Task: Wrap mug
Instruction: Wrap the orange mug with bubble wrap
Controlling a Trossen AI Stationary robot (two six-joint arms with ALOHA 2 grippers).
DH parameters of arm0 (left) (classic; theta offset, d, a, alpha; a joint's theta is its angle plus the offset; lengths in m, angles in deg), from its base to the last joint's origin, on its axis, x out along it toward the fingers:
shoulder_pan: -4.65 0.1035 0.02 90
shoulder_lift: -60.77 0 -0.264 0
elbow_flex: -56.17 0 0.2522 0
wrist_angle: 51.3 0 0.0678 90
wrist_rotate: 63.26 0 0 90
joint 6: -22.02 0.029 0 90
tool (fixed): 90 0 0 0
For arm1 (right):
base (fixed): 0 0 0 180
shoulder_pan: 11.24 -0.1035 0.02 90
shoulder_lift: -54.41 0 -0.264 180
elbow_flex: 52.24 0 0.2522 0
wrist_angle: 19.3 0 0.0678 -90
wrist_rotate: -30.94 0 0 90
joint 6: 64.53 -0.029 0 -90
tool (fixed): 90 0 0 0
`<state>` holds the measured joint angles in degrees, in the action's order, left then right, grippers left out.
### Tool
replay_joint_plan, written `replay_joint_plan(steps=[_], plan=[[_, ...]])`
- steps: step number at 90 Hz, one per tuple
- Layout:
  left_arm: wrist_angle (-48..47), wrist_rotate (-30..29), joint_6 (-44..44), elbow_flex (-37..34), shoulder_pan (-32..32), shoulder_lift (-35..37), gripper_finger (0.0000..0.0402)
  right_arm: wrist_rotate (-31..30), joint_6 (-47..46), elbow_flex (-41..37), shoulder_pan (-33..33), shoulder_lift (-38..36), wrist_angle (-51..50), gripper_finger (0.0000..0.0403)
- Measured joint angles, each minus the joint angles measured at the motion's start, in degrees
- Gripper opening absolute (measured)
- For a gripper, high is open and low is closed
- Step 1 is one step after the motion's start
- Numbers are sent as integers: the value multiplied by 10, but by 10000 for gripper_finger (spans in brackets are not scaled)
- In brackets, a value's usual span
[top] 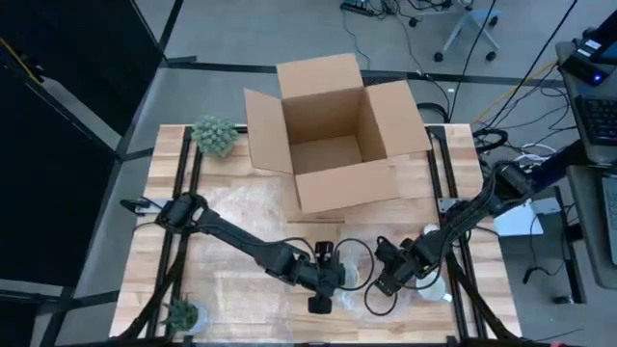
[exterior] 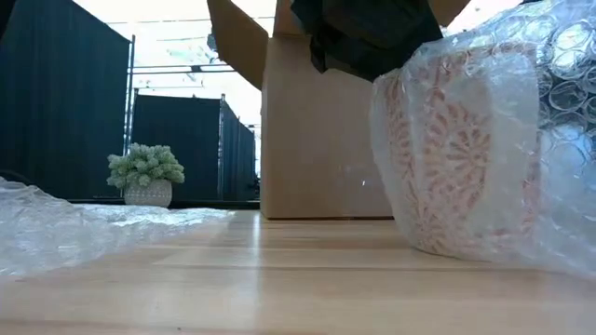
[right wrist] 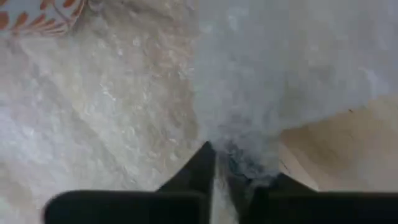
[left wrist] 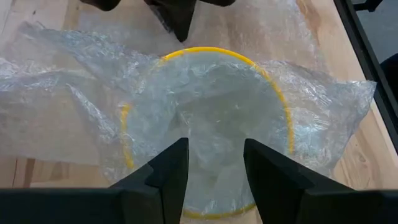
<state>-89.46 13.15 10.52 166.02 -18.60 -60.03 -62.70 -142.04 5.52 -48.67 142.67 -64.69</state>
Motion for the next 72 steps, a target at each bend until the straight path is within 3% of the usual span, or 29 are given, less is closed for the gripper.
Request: replay_joint_plan(steps=[23, 41, 56, 72], plan=[[0, 0, -1, 0, 0, 0, 146, 0, 61, 55, 0, -52, -14, 2], [0, 0, -1, 0, 0, 0, 146, -55, 106, 98, -2, -113, -31, 1], [-4, 0, -2, 0, 0, 0, 146, -128, 172, 103, -2, -137, 38, 1], [-3, 0, -2, 0, 0, 0, 146, -145, 238, 103, 9, -125, 97, 0]])
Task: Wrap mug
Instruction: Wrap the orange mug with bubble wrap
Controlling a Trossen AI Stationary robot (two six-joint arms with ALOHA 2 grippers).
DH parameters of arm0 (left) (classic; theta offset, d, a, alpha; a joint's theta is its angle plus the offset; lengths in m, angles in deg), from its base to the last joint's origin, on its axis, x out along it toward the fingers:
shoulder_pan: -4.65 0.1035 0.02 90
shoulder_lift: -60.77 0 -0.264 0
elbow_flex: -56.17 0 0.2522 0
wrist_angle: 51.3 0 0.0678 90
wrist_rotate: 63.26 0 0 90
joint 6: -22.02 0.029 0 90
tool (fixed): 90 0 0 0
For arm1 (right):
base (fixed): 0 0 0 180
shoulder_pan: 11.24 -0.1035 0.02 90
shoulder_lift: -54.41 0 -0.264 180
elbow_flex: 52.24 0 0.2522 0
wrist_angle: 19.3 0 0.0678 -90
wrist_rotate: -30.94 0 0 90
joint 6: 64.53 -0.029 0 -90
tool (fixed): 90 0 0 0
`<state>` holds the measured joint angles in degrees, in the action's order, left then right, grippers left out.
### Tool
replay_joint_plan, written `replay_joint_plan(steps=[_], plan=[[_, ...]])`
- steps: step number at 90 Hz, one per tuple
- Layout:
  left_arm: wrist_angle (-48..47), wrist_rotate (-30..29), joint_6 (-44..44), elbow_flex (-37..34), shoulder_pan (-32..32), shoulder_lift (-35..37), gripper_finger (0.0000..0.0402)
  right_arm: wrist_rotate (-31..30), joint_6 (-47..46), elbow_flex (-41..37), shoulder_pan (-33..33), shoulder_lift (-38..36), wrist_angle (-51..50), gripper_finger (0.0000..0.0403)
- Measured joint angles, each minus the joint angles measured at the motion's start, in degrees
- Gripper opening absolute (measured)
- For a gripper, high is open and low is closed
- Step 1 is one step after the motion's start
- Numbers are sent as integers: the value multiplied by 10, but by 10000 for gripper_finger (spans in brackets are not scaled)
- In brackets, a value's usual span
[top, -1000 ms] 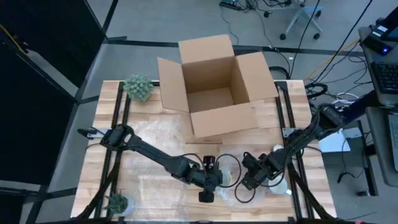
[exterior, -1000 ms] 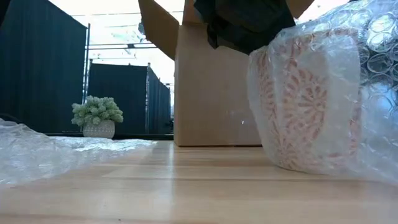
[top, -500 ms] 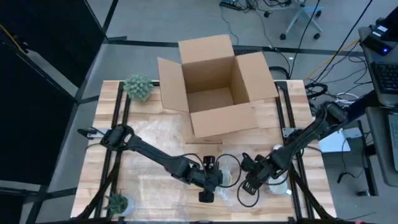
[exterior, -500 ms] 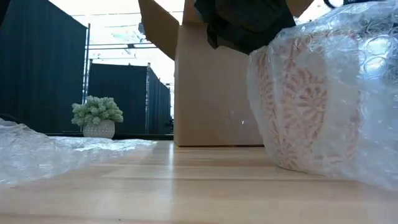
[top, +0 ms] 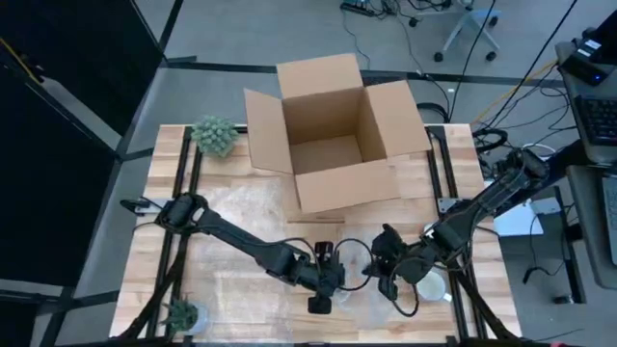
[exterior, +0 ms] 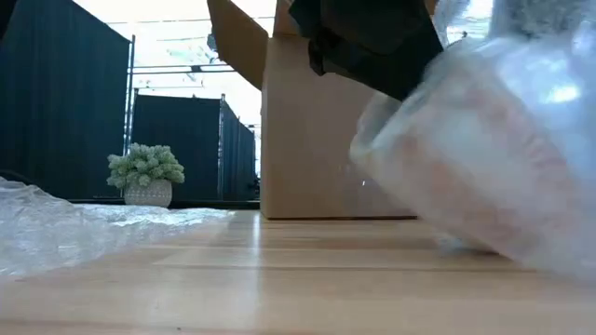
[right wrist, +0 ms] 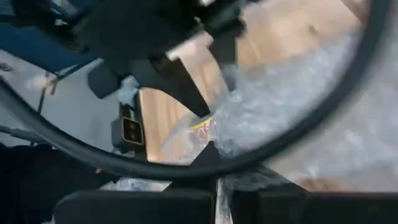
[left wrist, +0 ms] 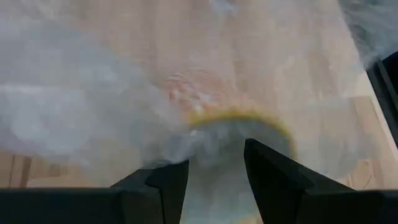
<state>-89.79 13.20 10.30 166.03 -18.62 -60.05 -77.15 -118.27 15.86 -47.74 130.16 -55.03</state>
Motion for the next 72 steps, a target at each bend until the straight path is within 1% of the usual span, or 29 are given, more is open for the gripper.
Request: replay_joint_plan(steps=[16, 35, 50, 62, 72], plan=[[1, 0, 0, 0, 0, 0, 146, 0, 21, 0, 10, 16, 8, 0], [4, 0, 0, 0, 2, 0, 146, -10, 4, 0, 13, 42, -4, 0], [23, 6, 0, 5, 4, 0, 146, -16, 18, 0, 12, 59, 1, 0], [30, 11, 0, 36, 6, 0, 146, -17, 16, 0, 3, 53, -31, 0], [35, 17, 1, 46, 14, 0, 146, -20, -16, 0, -8, 51, -83, 0]])
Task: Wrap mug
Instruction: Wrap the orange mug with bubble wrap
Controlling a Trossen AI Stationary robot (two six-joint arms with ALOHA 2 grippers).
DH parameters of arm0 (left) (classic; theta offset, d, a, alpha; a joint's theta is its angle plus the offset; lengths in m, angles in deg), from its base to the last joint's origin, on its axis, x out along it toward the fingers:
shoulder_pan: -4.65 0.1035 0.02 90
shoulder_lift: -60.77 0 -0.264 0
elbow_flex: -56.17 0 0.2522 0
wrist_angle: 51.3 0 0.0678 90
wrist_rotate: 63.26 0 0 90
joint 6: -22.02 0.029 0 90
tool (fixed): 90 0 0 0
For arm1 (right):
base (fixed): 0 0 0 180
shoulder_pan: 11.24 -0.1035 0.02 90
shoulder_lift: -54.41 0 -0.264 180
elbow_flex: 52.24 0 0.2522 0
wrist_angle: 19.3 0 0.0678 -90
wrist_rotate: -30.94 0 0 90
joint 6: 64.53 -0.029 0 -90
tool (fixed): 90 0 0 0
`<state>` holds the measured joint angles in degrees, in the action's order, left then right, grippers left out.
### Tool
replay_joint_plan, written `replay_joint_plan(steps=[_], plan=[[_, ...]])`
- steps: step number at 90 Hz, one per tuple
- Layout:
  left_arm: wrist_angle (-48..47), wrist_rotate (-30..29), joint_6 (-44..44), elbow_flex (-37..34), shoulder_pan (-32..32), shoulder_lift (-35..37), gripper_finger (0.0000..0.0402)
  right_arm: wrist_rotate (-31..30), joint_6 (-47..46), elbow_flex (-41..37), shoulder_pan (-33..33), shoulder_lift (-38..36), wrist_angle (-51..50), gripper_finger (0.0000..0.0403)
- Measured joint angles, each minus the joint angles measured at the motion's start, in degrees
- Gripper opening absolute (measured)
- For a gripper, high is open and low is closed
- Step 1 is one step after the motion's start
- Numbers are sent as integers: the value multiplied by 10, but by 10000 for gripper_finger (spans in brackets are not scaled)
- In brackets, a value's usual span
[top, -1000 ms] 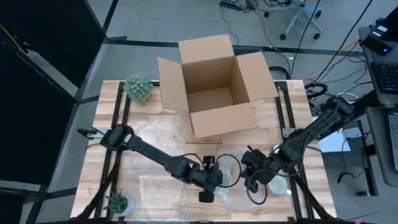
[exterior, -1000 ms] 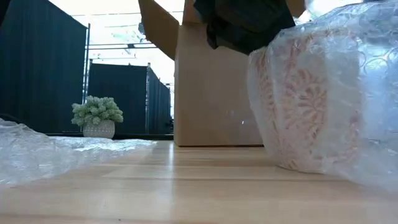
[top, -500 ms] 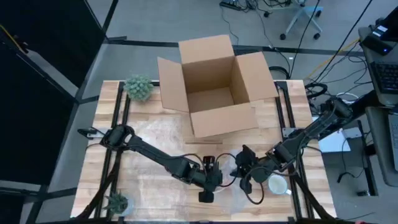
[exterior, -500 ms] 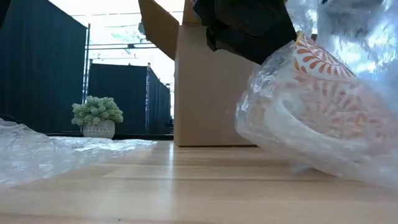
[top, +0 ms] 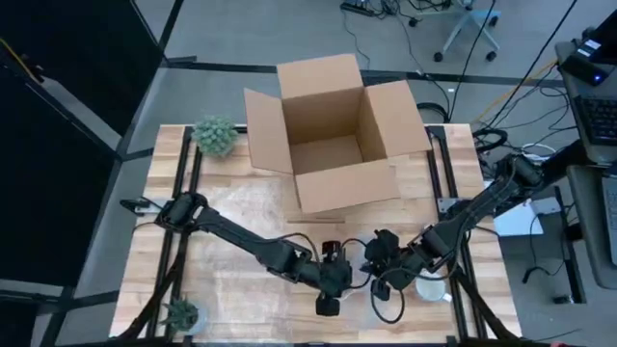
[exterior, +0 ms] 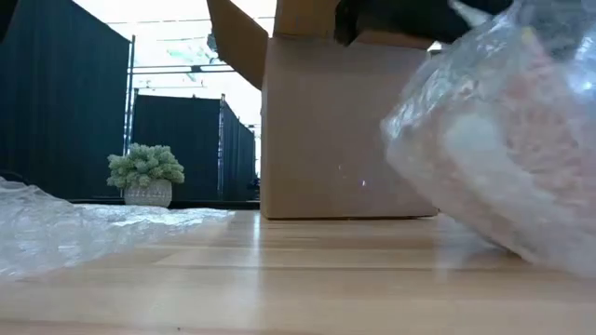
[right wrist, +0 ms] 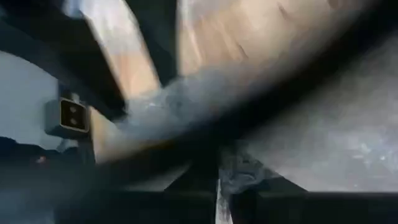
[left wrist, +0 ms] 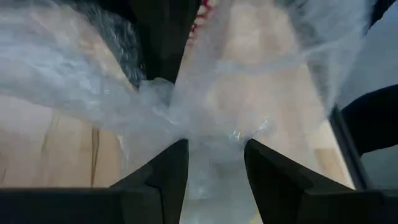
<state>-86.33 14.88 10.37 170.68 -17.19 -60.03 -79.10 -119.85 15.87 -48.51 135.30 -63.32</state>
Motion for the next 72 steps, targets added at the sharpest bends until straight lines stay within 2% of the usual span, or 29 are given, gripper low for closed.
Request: replay_joint_plan(steps=[14, 34, 59, 72], plan=[[1, 25, -8, 0, 23, 0, 146, -40, -28, 0, -24, 2, -34, 0], [24, 48, -15, 1, 32, -15, 146, -57, -85, 0, -49, 22, -72, 0], [44, 65, -15, 1, 26, -29, 146, -57, -137, -1, -68, 86, -71, 0], [54, 73, -16, 1, 26, -34, 146, -60, -145, -1, -71, 121, -36, 0]])
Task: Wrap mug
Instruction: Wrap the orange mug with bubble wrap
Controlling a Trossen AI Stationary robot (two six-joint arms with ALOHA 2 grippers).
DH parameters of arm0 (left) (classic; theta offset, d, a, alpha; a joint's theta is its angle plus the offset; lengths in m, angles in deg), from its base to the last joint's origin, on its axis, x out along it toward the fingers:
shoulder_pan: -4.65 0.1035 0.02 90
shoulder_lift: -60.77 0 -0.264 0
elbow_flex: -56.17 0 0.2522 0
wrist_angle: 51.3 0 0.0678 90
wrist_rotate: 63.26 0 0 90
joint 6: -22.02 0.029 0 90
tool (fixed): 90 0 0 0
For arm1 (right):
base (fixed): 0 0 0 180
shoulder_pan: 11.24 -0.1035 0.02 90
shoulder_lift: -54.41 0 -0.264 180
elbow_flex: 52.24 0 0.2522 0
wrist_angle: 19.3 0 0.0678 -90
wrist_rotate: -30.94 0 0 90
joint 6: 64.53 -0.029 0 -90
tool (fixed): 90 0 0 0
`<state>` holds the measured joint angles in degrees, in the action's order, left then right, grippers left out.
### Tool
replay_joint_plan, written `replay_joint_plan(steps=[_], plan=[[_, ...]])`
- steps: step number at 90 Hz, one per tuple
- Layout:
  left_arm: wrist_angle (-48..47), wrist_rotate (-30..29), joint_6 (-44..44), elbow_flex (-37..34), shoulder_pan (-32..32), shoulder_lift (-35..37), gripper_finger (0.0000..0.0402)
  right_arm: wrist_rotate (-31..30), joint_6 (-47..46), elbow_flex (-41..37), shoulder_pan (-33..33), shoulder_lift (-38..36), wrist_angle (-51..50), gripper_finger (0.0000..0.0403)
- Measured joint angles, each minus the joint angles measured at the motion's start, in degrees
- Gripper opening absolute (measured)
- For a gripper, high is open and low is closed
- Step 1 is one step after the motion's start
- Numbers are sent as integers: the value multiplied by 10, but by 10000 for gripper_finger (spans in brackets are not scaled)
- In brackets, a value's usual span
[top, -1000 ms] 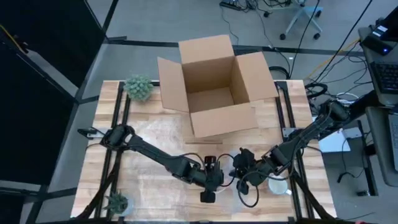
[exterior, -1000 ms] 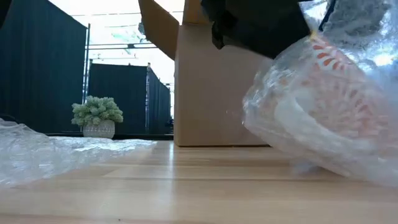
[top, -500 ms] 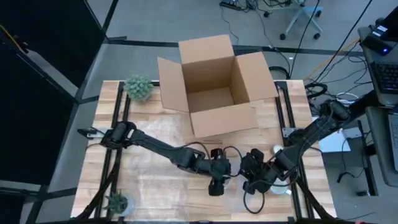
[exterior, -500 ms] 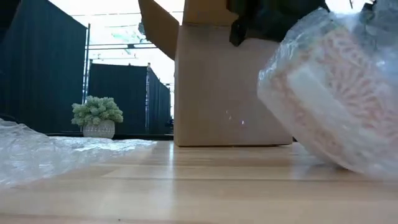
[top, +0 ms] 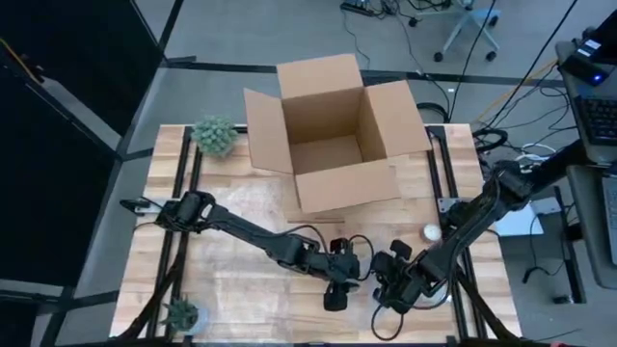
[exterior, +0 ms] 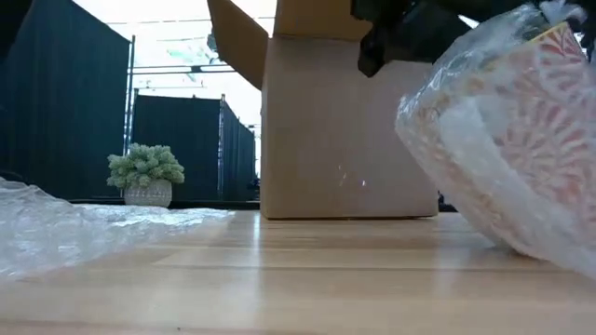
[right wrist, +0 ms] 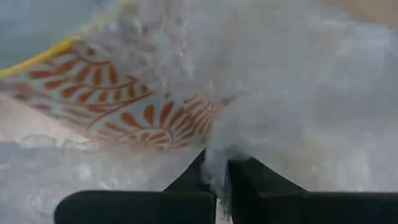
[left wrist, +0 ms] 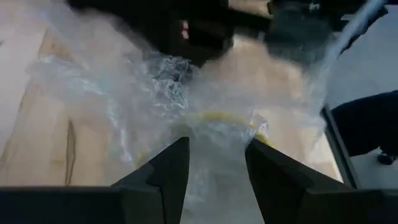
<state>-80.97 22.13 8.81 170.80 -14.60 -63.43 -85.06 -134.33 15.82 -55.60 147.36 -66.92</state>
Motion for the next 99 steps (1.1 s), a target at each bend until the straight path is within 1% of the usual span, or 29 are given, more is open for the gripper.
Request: replay_joint_plan(steps=[13, 35, 44, 52, 65, 74, 83, 93, 99], plan=[[1, 7, 0, -1, 0, -4, 146, -9, 14, 0, 4, 41, 46, 0], [-2, 14, 0, -1, 0, -7, 146, -84, 27, 0, 27, 96, 75, 0], [-19, 14, 0, -1, 0, -7, 146, -83, 50, 0, 35, 98, 73, 0], [-29, 14, 1, -1, 0, -3, 146, -74, 66, 0, 35, 76, 60, 0], [-30, 14, 2, -1, 0, 20, 146, -44, 75, 0, 27, 7, 24, 0], [-34, 13, 6, -1, 0, 33, 146, -44, 75, 0, 21, -42, 9, 0], [-41, 8, 6, -1, 1, 45, 146, -44, 77, 0, 21, -71, 7, 0], [-90, 5, 5, -1, 1, 66, 146, -42, 93, 0, 20, -93, 16, 0], [-142, -10, 2, -1, 0, 82, 146, -41, 107, 0, 19, -105, 31, 0]])
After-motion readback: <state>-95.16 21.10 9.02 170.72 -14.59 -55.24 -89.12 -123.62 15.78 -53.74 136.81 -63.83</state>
